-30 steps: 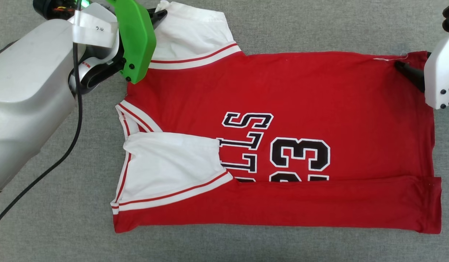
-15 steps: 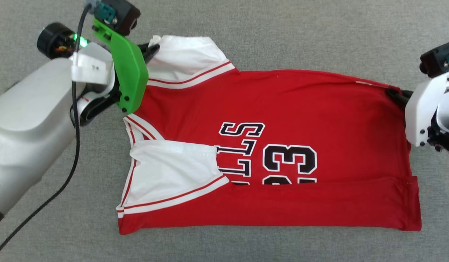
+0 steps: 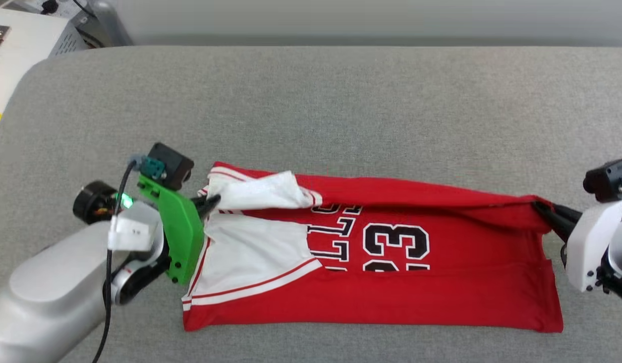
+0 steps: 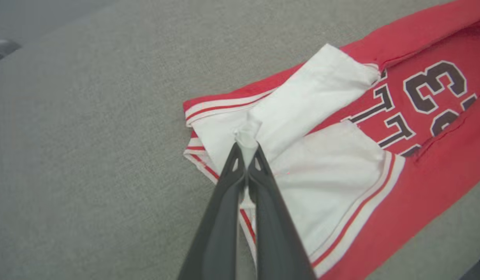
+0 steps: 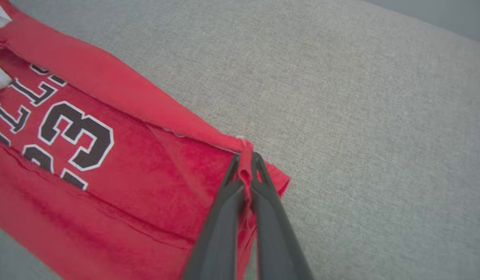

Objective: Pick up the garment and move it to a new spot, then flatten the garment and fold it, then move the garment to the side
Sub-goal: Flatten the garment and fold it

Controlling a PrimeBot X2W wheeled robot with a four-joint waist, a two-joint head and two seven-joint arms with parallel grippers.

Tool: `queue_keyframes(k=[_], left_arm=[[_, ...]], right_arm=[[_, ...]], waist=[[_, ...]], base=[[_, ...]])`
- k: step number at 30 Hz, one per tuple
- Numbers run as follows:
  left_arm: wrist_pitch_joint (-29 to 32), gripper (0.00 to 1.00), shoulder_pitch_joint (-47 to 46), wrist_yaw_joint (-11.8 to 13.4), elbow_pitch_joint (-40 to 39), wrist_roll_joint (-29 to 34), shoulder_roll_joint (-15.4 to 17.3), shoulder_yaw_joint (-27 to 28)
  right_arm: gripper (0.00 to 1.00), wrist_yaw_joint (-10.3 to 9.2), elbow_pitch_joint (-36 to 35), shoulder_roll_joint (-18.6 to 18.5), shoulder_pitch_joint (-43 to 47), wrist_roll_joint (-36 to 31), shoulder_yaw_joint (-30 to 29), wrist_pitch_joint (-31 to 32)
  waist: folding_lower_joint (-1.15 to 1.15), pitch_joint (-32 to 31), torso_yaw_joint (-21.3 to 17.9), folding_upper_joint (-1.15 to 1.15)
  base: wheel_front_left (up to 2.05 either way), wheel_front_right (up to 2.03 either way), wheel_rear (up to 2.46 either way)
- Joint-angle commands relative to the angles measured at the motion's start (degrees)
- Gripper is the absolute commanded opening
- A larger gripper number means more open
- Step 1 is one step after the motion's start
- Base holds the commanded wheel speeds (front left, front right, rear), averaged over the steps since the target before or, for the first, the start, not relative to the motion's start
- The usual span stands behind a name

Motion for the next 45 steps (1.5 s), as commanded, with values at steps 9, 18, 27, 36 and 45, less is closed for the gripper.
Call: queue_keyframes(k=[9, 18, 27, 36, 45], left_arm=[[-1.82, 0.00, 11.38, 3.08, -3.30, -2.56, 2.23, -1.00], [-3.15, 0.00, 16.27, 3.03, -0.72, -3.65, 0.89, -1.32], [-16.07, 1.00, 18.90, 9.01, 2.87, -1.56, -2.55, 2.51], [-24.26, 1.00, 21.86, 18.35, 0.05, 5.06, -3.19, 11.42], [-24.33, 1.00, 29.18, 22.49, -5.41, 19.24, -7.90, 26.84]], right_arm=[[0.00, -0.03, -4.04, 1.20, 12.44, -0.02, -5.25, -0.51], [0.00, -0.03, -4.17, 4.68, 18.58, -0.50, -9.48, 1.64], [1.00, -0.03, -7.45, 6.17, 20.61, 0.27, -15.12, 0.33], [1.00, -0.03, -12.00, 2.58, 22.79, 4.48, -25.78, 6.13], [1.00, -0.03, -6.85, 2.71, 22.61, 10.50, -29.05, 17.95]], waist=[[0.00, -2.81, 0.38, 0.00], [0.00, -1.16, -0.04, 0.00], [0.00, -3.67, 0.36, 0.00], [0.00, -5.52, 1.51, 0.00], [0.00, -3.54, 3.10, 0.00]], base=[[0.00, 0.00, 0.00], [0.00, 0.00, 0.00], [0.00, 0.00, 0.00], [0.00, 0.00, 0.00], [0.00, 0.00, 0.00]])
